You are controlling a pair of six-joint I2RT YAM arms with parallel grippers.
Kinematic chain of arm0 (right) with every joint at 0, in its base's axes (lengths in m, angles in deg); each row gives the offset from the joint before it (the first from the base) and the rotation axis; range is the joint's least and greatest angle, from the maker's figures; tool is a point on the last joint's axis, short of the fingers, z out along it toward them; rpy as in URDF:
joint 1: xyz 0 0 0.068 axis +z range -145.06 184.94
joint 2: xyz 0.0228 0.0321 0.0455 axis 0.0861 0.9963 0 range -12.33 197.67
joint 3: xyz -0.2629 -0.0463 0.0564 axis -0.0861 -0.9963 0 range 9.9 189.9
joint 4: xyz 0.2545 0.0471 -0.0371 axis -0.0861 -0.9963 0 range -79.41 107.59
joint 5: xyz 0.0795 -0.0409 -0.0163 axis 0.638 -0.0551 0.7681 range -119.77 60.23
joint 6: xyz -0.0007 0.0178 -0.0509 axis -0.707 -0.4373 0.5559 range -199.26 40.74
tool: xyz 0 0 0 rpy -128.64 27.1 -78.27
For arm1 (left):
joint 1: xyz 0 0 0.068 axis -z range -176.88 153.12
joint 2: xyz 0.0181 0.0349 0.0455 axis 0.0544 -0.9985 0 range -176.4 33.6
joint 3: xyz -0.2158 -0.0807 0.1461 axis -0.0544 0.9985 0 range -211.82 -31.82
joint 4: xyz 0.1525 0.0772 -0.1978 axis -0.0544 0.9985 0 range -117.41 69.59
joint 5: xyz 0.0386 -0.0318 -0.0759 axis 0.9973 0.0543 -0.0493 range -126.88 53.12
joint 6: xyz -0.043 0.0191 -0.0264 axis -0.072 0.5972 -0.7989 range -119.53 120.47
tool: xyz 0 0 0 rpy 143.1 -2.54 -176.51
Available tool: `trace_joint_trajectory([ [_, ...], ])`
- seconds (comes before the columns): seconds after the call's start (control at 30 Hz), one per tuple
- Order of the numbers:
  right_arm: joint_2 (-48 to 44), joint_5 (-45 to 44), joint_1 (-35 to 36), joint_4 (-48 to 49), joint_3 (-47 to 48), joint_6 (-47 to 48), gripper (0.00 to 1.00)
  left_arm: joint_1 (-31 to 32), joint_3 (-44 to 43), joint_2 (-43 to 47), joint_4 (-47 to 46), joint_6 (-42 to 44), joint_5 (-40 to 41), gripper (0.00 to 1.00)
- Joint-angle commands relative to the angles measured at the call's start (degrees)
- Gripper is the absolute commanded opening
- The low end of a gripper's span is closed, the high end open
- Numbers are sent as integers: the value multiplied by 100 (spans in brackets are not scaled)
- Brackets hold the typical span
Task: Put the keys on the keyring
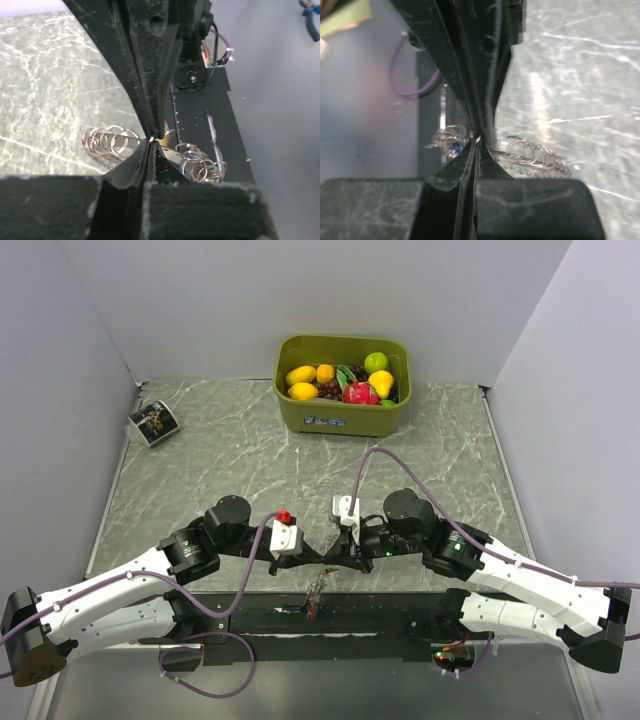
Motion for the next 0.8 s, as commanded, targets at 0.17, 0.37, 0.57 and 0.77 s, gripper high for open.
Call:
trace_joint_trajectory([
  [0.17,-396,-138,15,496,184,-103,0,88,-133,-36,-130,121,-142,1],
  [0.37,-554,-269,24,628,105,-165,23,97,104,201,-665,-72,-19,1],
  [0.57,-721,-349,24,672,-35,-226,34,106,579,640,-1639,-563,192,1],
  [0.77,-783,-209,24,654,-150,-227,33,106,1140,1000,-2773,-1002,377,1],
])
